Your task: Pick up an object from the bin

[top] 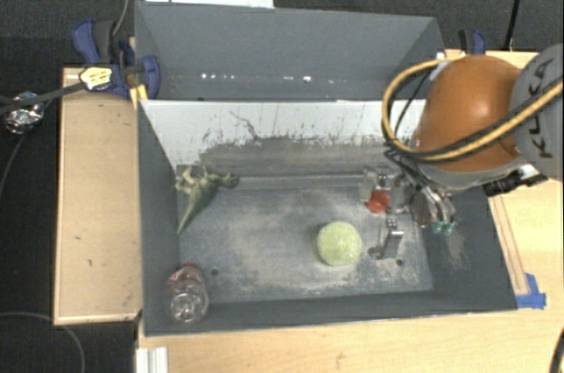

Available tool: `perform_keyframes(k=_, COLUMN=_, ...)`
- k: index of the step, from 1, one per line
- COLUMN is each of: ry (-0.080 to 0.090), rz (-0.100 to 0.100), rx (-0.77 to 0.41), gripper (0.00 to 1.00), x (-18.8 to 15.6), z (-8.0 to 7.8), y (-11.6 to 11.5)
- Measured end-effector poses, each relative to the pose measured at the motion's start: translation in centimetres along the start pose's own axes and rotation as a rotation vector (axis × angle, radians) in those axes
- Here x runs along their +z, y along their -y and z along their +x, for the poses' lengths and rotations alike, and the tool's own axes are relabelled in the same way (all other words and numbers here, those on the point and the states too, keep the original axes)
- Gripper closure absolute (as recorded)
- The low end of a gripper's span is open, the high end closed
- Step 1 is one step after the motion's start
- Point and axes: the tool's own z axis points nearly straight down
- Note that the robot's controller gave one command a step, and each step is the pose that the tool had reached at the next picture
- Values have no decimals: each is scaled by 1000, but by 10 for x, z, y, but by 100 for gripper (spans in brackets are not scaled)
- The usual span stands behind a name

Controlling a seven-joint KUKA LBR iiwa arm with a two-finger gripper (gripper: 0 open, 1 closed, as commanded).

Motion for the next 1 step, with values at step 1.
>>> perform_keyframes(k=1, ry=8, rz=0, rx=-1, gripper=0, x=-4, z=-2, y=0)
